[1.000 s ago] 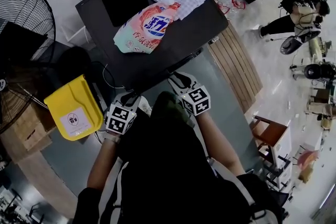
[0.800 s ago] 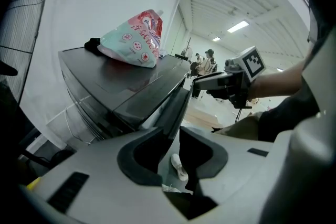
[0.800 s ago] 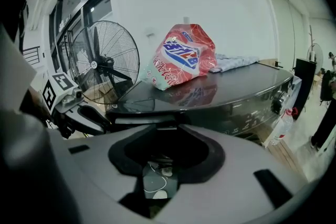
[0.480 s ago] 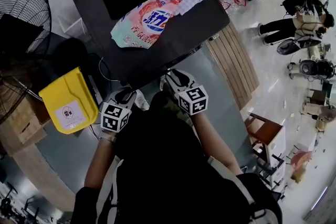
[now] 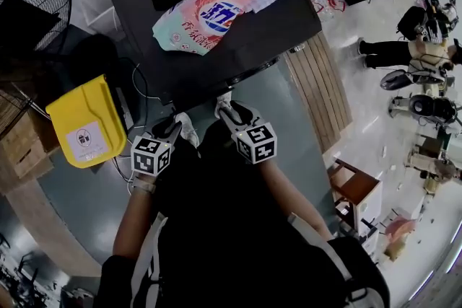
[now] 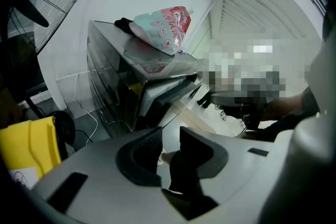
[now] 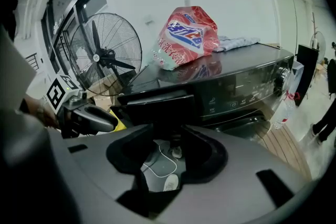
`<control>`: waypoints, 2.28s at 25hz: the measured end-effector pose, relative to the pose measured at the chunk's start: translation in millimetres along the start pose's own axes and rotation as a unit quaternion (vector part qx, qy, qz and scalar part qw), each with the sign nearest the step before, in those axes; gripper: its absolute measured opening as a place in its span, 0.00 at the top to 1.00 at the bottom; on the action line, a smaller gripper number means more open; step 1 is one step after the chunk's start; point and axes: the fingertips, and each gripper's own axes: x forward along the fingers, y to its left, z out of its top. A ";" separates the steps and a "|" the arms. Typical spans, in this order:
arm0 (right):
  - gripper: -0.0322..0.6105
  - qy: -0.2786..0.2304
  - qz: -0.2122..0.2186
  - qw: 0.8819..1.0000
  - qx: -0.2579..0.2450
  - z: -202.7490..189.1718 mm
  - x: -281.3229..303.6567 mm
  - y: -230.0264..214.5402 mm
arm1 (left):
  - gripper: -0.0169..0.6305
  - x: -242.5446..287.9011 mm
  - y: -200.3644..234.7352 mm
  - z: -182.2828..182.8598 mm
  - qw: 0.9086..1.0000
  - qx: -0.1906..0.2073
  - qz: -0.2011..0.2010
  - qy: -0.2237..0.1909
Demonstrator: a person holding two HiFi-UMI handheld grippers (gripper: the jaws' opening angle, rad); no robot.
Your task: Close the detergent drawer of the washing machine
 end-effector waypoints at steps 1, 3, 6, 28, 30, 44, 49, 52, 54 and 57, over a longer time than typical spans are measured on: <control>0.69 0.004 0.005 1.000 -0.001 -2.6 0.1 2.1 | 0.81 1.7 -2.9 -1.4 1.000 0.001 0.001 0.000; 0.70 0.009 0.014 1.000 -0.008 -6.2 1.0 4.4 | 0.81 5.9 -8.1 -2.2 1.000 0.004 0.004 -0.003; 0.77 0.014 0.024 0.999 -0.026 -6.9 0.4 6.0 | 0.83 11.2 -14.8 -0.6 1.000 0.004 0.012 -0.008; 0.92 0.067 0.053 0.990 -0.111 13.3 32.2 4.7 | 0.96 37.5 -18.1 11.3 0.995 0.030 0.081 0.041; 0.92 0.066 0.055 0.990 -0.114 17.0 35.0 4.7 | 0.96 37.8 -14.0 14.5 0.995 0.031 0.087 0.040; 0.92 0.099 0.077 0.988 -0.089 15.2 51.4 -1.0 | 0.96 51.9 -6.3 16.8 0.996 0.020 0.073 0.054; 0.93 0.117 0.089 0.986 -0.084 14.2 56.8 -1.5 | 0.96 56.3 -3.6 15.8 0.996 -0.001 0.064 0.065; 0.93 0.115 0.093 0.986 -0.081 20.3 62.0 -2.1 | 0.96 56.7 4.7 21.0 0.995 -0.004 0.072 0.063; 0.93 0.113 0.092 0.985 -0.089 26.3 65.5 -2.7 | 0.96 56.7 9.5 28.0 0.995 -0.012 0.075 0.061; 0.93 0.132 0.105 0.982 -0.090 25.0 66.9 0.6 | 0.96 60.6 10.4 25.8 0.995 -0.045 0.058 0.068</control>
